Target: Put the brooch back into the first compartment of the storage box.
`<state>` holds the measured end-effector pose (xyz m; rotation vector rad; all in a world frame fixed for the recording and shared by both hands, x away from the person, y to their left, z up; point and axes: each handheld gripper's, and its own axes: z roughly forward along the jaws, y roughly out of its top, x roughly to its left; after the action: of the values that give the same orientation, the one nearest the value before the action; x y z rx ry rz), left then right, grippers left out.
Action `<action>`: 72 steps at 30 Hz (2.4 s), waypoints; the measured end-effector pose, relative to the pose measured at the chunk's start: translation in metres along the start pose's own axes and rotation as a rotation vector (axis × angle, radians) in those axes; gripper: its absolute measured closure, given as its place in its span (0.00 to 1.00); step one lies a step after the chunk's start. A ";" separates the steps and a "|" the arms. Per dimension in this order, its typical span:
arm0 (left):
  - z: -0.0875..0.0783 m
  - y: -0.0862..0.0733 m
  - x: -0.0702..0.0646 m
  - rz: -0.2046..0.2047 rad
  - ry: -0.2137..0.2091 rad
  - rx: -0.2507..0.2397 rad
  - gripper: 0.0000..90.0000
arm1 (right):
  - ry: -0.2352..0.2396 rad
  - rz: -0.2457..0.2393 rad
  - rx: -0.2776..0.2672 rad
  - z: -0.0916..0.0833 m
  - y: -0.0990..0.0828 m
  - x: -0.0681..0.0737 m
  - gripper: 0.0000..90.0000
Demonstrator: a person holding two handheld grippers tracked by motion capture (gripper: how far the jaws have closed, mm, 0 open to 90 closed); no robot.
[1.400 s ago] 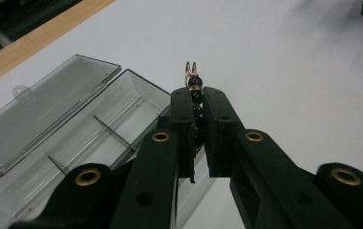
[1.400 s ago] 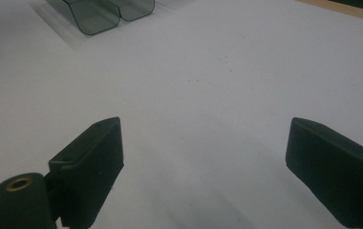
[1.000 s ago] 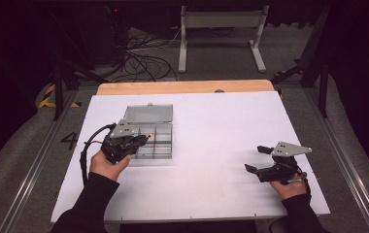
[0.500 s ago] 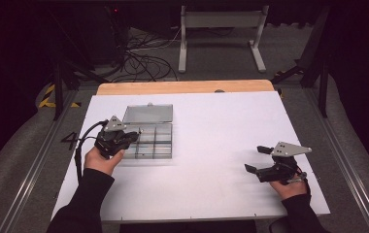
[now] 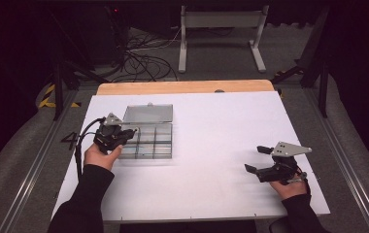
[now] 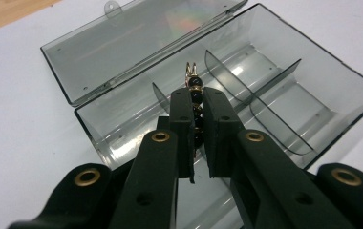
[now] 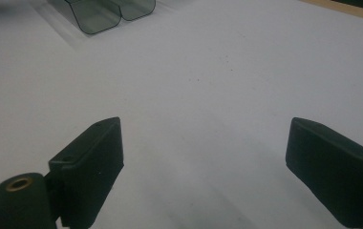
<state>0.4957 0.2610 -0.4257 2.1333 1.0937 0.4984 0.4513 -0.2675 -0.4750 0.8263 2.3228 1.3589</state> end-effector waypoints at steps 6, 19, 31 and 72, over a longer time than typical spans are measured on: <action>0.007 -0.001 0.004 -0.027 0.011 0.021 0.93 | 0.001 0.000 0.000 0.000 0.000 0.000 0.14; 0.015 -0.003 0.011 -0.051 0.054 0.051 0.92 | 0.005 0.001 -0.003 0.000 0.000 0.000 0.14; 0.004 -0.003 0.007 -0.067 0.047 -0.004 0.67 | 0.008 0.000 -0.001 0.000 0.000 0.000 0.14; -0.058 -0.046 -0.058 0.027 -0.086 -0.289 0.31 | 0.054 -0.041 -0.015 -0.001 0.003 0.010 0.14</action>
<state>0.4020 0.2553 -0.4195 1.9005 0.8879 0.5374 0.4443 -0.2604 -0.4715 0.7424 2.3540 1.3962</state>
